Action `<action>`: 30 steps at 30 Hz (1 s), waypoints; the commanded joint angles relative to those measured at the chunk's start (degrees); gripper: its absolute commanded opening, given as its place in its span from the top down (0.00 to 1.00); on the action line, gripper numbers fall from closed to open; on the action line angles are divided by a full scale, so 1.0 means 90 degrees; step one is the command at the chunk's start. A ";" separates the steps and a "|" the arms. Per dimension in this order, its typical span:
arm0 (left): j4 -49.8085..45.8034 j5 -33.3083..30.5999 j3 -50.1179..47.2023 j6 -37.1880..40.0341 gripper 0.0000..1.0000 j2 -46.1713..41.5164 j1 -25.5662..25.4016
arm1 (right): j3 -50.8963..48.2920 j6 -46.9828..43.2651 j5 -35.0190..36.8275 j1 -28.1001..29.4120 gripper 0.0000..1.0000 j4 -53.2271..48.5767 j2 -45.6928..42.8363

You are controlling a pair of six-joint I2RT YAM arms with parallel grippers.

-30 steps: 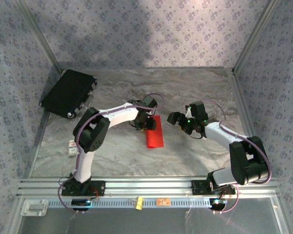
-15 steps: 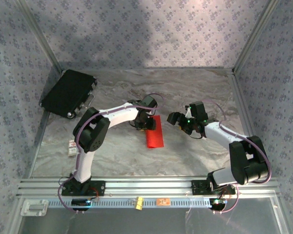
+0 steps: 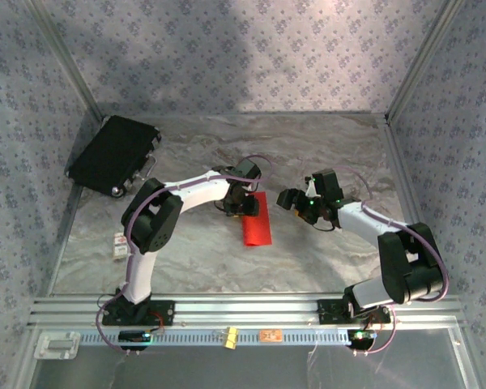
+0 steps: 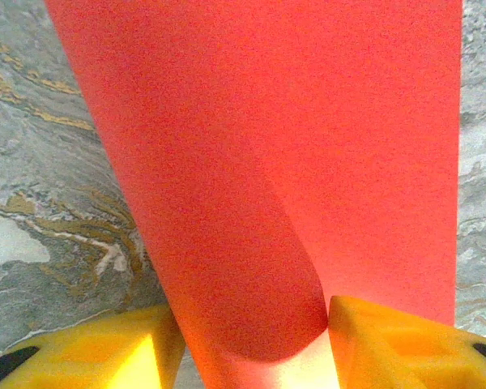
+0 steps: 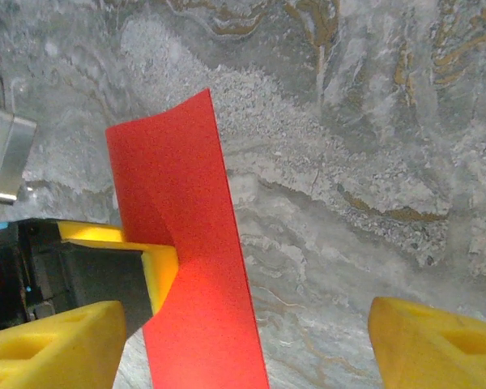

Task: Fold a paper plane with a square sheet of paper (pick it up from the middle)
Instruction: Hold the square sheet of paper at the center of the table.

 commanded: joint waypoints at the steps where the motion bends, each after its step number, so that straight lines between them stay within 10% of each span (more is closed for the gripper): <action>1: -0.0351 -0.0659 -0.0143 0.0108 0.48 0.0420 0.0121 | 0.0167 -0.0091 -0.0228 0.0054 0.30 0.0057 0.0172; 16: -0.0345 -0.0644 -0.0184 0.0102 0.48 0.0410 0.0118 | 0.0740 0.0013 -0.0447 0.0676 0.93 0.0435 0.1528; 30: -0.0157 -0.0630 -0.0185 0.0115 0.48 0.0458 0.0121 | 0.1088 0.0218 -0.0651 0.1082 1.00 0.0917 0.2243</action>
